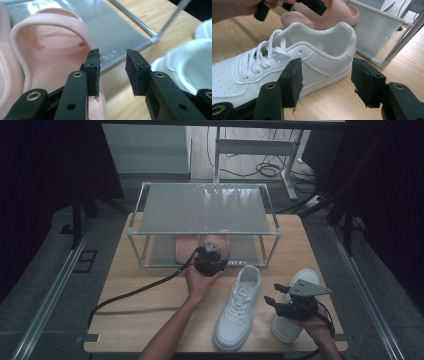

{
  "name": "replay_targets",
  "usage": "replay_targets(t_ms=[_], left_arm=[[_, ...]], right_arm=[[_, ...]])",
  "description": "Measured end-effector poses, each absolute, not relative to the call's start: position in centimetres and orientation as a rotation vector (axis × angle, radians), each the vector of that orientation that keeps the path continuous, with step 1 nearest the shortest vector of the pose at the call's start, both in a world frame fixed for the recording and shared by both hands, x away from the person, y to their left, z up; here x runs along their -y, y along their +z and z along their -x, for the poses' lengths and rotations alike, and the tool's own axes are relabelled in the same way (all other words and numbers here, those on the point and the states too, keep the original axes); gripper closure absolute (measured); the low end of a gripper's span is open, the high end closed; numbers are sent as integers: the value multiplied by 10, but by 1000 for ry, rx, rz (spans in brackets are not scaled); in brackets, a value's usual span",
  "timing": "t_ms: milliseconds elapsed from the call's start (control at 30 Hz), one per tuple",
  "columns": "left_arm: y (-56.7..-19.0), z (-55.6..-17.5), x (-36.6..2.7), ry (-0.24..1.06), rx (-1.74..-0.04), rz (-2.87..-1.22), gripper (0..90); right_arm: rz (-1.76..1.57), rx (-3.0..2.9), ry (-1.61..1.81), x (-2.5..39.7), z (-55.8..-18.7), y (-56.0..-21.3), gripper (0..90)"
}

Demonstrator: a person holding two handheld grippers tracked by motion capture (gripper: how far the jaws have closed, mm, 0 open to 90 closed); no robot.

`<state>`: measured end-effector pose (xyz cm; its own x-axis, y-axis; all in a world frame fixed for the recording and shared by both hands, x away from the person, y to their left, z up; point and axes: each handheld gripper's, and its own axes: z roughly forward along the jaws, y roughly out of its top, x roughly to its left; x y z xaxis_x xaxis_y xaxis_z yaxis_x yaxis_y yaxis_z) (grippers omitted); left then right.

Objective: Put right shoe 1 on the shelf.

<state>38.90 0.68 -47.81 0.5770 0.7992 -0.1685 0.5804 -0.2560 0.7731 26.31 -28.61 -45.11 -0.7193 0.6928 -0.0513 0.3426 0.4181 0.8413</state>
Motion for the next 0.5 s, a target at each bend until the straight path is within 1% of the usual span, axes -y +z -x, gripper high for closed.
replay_targets(t_ms=[33,167,400,500], left_arm=[[-476,-387,-8,305,-1098,-1975,645],[-473,-376,-12,291,-1061,-2006,661],[-479,-363,-36,228,-1032,-1999,764],[-480,-355,-48,232,-1018,-2005,814]], right_arm=[[-886,-2286,1221,286,-263,-451,426],[-884,-2286,1220,286,-263,-451,426],[-884,-2289,1216,285,-263,-452,426],[-881,-2295,1211,284,-264,-453,426]])
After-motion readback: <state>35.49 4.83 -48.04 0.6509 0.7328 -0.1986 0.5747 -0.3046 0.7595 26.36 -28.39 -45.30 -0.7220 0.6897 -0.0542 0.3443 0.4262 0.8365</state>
